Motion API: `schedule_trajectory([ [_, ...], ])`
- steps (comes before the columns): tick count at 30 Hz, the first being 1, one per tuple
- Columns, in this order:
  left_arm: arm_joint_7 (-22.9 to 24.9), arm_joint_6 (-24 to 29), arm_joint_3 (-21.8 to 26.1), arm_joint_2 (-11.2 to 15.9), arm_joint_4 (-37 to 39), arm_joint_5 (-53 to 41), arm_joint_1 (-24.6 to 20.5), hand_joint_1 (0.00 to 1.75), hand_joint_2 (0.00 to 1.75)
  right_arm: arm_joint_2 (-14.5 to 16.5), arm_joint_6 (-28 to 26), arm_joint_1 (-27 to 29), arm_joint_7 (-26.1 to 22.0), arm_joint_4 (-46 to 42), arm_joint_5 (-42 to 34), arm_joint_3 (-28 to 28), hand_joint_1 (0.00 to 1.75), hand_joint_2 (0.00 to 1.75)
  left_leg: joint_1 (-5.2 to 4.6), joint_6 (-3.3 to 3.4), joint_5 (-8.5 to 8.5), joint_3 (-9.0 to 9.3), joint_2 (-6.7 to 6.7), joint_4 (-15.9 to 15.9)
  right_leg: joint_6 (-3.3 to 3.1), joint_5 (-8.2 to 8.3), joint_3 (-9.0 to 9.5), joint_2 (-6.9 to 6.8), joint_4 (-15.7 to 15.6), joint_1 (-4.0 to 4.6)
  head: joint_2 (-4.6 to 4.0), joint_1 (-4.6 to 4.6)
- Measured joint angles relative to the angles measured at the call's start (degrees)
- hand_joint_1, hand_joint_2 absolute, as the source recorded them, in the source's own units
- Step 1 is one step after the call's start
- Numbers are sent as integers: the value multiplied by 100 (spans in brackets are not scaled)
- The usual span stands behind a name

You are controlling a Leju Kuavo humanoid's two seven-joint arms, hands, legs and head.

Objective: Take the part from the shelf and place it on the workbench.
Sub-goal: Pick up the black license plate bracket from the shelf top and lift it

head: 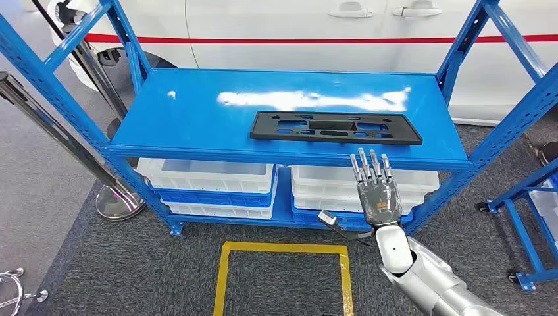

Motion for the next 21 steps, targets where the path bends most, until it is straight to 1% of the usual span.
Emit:
schedule_trajectory([
  [2,5,-1,-6,1,0,-7,1,0,175,13,0,39,-117,-75,0,-53,0,175,-14,23,-2,75,2,-153,20,5,-12,1,-5,15,0,-1],
  [3,10,-2,-14,1,0,-13,3,0,175,22,0,86,-218,-150,0,-112,0,175,-27,44,8,131,0,-288,39,11,-19,0,-14,19,0,-1],
  [4,14,-2,-22,0,0,-17,6,0,175,33,0,135,-298,-217,0,-179,0,175,-33,51,0,143,0,-319,66,24,-24,-1,-29,23,0,-1],
  [6,18,-3,-37,-8,0,-21,11,0,175,63,-1,220,-451,-346,-1,-319,0,175,-14,79,48,176,5,-416,128,31,-5,-2,-58,26,0,0],
  [7,19,-5,-43,-12,1,-21,12,0,175,90,-2,257,-608,-409,-4,-415,0,175,2,102,84,209,13,-482,153,-27,-23,-1,2,27,0,2],
  [8,18,-8,-48,-16,1,-21,12,0,175,137,-2,307,-847,-475,-15,-545,0,175,20,124,117,242,20,-545,172,-145,-91,2,166,29,0,3],
  [9,15,-13,-52,-18,1,-21,12,0,175,207,-2,390,-1191,-547,-44,-735,0,175,26,138,136,261,26,-576,181,-314,-219,4,448,21,0,6],
  [10,9,-18,-56,-19,2,-21,13,0,175,311,-2,496,-1642,-623,-122,-990,0,175,27,152,140,263,25,-585,189,-498,-393,5,801,21,0,8],
  [11,1,-21,-59,-19,2,-20,15,0,175,450,-2,614,-2170,-697,-247,-1294,0,175,26,154,137,257,22,-578,198,-628,-560,6,1131,20,0,8],
  [12,-9,-23,-60,-19,2,-19,17,0,175,623,-2,726,-2742,-764,-399,-1650,0,175,26,151,131,250,19,-564,207,-662,-668,5,1329,14,0,8],
  [13,-20,-24,-62,-19,2,-21,18,0,175,802,-2,809,-3263,-820,-540,-2012,0,175,27,144,120,243,17,-545,216,-579,-675,4,1323,3,0,7],
  [14,-28,-24,-66,-21,2,-26,18,0,175,978,-2,861,-3669,-858,-630,-2368,0,175,30,131,102,239,14,-516,224,-398,-567,2,1098,-11,0,7],
  [15,-35,-21,-70,-24,2,-34,18,0,175,1133,-2,888,-3934,-885,-661,-2692,0,175,33,111,76,235,11,-476,231,-199,-385,-1,726,-30,0,8],
  [16,-40,-19,-74,-26,2,-42,17,0,175,1248,-2,901,-4075,-898,-650,-2949,0,175,25,83,46,225,4,-430,229,-62,-210,-1,383,-30,0,8],
  [17,-42,-15,-78,-28,2,-49,18,0,175,1353,-1,913,-4156,-907,-622,-3171,0,175,17,53,20,211,-2,-389,210,15,-88,4,137,-30,0,7],
  [18,-43,-13,-80,-28,2,-55,19,0,175,1443,-1,932,-4196,-911,-586,-3346,0,175,7,26,2,198,-6,-359,185,24,-39,10,22,-23,0,6],
  [19,-43,-11,-81,-27,2,-62,19,0,175,1522,0,959,-4217,-914,-555,-3490,0,175,0,-2,-5,188,-9,-348,151,9,-42,19,19,-6,0,5],
  [21,-43,-4,-82,-26,2,-72,19,0,175,1670,0,1015,-4240,-918,-495,-3726,0,175,12,-53,-28,183,-6,-331,76,26,-52,26,5,-11,0,5],
])
